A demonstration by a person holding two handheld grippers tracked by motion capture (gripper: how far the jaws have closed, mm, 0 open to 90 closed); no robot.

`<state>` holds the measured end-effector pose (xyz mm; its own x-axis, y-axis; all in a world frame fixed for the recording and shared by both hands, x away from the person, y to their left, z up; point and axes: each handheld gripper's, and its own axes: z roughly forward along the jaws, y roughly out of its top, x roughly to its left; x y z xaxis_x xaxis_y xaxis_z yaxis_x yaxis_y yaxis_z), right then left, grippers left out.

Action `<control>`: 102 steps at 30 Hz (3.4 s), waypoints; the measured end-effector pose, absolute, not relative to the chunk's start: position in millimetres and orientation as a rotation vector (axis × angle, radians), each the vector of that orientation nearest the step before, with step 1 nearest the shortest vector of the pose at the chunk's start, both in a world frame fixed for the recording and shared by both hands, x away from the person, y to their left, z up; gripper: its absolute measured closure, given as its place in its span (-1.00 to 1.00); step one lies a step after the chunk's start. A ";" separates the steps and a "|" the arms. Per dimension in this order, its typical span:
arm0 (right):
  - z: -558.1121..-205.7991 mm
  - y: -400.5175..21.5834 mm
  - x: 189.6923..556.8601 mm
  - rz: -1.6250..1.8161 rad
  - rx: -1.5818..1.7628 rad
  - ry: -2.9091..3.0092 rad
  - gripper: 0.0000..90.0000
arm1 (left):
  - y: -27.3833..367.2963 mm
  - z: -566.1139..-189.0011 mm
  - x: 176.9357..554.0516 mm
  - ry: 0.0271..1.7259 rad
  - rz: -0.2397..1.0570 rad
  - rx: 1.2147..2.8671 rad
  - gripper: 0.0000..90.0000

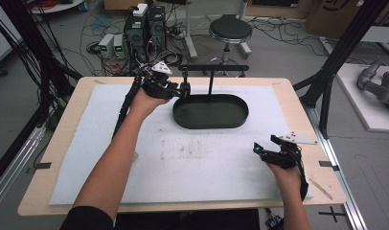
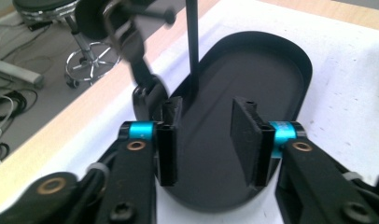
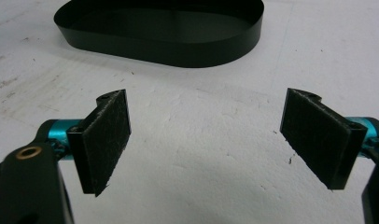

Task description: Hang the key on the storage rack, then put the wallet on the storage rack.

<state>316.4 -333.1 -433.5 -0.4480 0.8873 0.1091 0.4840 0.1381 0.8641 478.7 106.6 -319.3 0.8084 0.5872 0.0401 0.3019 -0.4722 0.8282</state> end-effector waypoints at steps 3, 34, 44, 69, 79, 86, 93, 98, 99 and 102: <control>-433.7 -331.6 317.0 1.240 1.302 1.999 -0.63 | 117.5 -319.4 472.6 0.671 0.385 2.067 0.22; -433.7 -322.3 317.0 1.235 1.283 2.021 -0.63 | 215.0 -347.1 372.1 0.644 0.371 1.924 -0.43; -435.2 -320.5 317.5 1.206 1.275 2.026 -0.63 | 231.3 -369.6 357.9 0.673 0.359 1.895 -0.47; -436.0 -321.4 318.7 1.224 1.282 2.015 -0.63 | 257.8 -390.4 331.5 0.699 0.360 1.891 -0.59; -435.1 -317.0 320.9 1.228 1.267 2.032 -0.63 | 269.4 -387.8 328.5 0.743 0.382 1.871 -0.59; -435.0 -318.2 320.1 1.225 1.273 2.027 -0.63 | 268.9 -390.5 327.3 0.757 0.370 1.884 -0.59; -433.9 -314.5 324.2 1.230 1.259 2.026 -0.63 | 271.1 -392.8 318.9 0.791 0.390 1.902 -0.59; -433.8 -313.5 324.0 1.234 1.255 2.034 -0.63 | 274.4 -394.8 309.4 0.805 0.402 1.918 -0.61; -433.5 -313.5 323.5 1.236 1.256 2.034 -0.63 | 273.8 -396.4 308.4 0.818 0.402 1.920 -0.61; -432.8 -313.5 323.0 1.240 1.251 2.027 -0.63 | 273.0 -400.9 306.0 0.826 0.397 1.946 -0.61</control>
